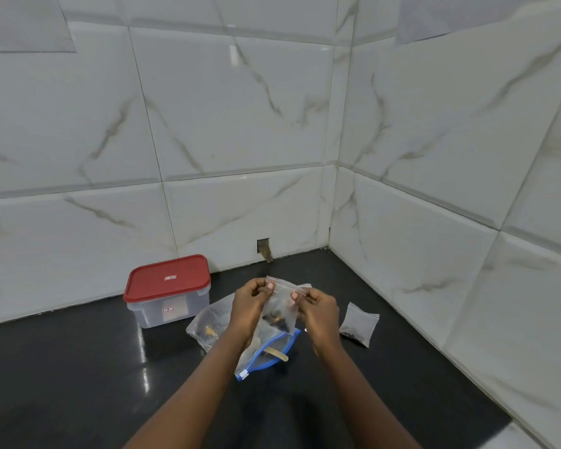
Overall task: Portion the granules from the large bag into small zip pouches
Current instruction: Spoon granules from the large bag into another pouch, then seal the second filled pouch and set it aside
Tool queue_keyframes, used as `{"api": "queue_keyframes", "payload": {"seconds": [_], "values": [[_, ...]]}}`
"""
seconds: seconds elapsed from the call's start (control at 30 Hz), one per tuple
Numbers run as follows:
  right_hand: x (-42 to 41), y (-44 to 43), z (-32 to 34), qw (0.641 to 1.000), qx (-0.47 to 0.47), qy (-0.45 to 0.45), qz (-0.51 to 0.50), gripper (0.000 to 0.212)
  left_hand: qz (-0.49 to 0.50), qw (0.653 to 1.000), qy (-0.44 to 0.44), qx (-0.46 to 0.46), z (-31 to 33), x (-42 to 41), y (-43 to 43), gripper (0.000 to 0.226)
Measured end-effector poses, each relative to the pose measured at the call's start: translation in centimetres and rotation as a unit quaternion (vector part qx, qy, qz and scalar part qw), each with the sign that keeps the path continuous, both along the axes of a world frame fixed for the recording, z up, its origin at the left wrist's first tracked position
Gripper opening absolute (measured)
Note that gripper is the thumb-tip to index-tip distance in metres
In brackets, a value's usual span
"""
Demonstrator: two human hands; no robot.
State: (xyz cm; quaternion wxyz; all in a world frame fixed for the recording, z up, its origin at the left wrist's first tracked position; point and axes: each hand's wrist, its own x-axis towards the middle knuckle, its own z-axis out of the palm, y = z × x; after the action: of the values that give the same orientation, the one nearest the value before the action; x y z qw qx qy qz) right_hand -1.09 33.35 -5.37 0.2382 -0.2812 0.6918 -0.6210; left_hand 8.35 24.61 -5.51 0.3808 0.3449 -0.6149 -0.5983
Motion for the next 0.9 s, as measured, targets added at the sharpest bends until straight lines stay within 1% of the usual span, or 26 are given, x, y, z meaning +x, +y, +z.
{"api": "queue_keyframes", "payload": {"seconds": [0.03,0.1,0.2,0.33,0.43,0.47,0.57,0.63,0.7,0.77,0.83,0.9], "values": [[-0.6,0.0,0.0,1.000,-0.001,-0.011,0.002,0.012,0.001,1.000,-0.002,-0.002,0.0,0.0,-0.1,0.013],[-1.4,0.1,0.1,1.000,-0.010,-0.026,0.004,0.016,0.001,1.000,0.010,0.009,-0.1,-0.2,-0.3,0.011],[-2.2,0.2,0.5,0.999,-0.023,-0.027,-0.004,0.018,0.013,1.000,0.020,0.020,-0.2,-0.6,-0.2,0.010],[-2.8,0.3,0.3,1.000,-0.007,-0.023,-0.004,0.023,0.022,0.999,0.020,0.022,-0.4,-1.2,0.2,0.007],[-3.0,0.3,0.2,1.000,0.001,-0.012,-0.025,0.033,0.031,0.999,-0.012,-0.017,-0.6,-1.7,0.5,0.016],[-3.0,0.2,0.2,0.999,0.001,-0.015,-0.031,0.034,0.036,0.999,-0.011,-0.020,-0.6,-1.9,0.7,0.019],[-3.0,0.0,-0.1,0.998,-0.011,-0.047,-0.029,0.032,0.042,0.999,0.009,0.000,-0.6,-2.4,1.3,0.014],[-3.1,0.1,-0.3,0.998,-0.017,-0.059,-0.026,0.030,0.019,0.999,0.020,0.020,-0.8,-2.8,1.7,0.009],[-3.1,0.4,-0.3,0.999,-0.016,-0.040,-0.024,0.028,-0.002,1.000,0.011,0.015,-1.2,-3.2,1.9,0.009],[-3.1,0.8,-0.2,1.000,-0.011,-0.021,-0.010,0.024,0.013,1.000,-0.015,-0.006,-1.5,-3.6,2.0,0.007],[-3.0,0.9,-0.2,1.000,0.018,0.007,0.013,0.020,0.029,0.999,-0.034,-0.018,-1.6,-3.8,2.0,0.005],[-3.1,1.0,-0.4,0.998,0.052,0.041,0.001,0.022,0.022,0.998,-0.057,-0.027,-1.6,-4.3,2.1,0.006]]}}
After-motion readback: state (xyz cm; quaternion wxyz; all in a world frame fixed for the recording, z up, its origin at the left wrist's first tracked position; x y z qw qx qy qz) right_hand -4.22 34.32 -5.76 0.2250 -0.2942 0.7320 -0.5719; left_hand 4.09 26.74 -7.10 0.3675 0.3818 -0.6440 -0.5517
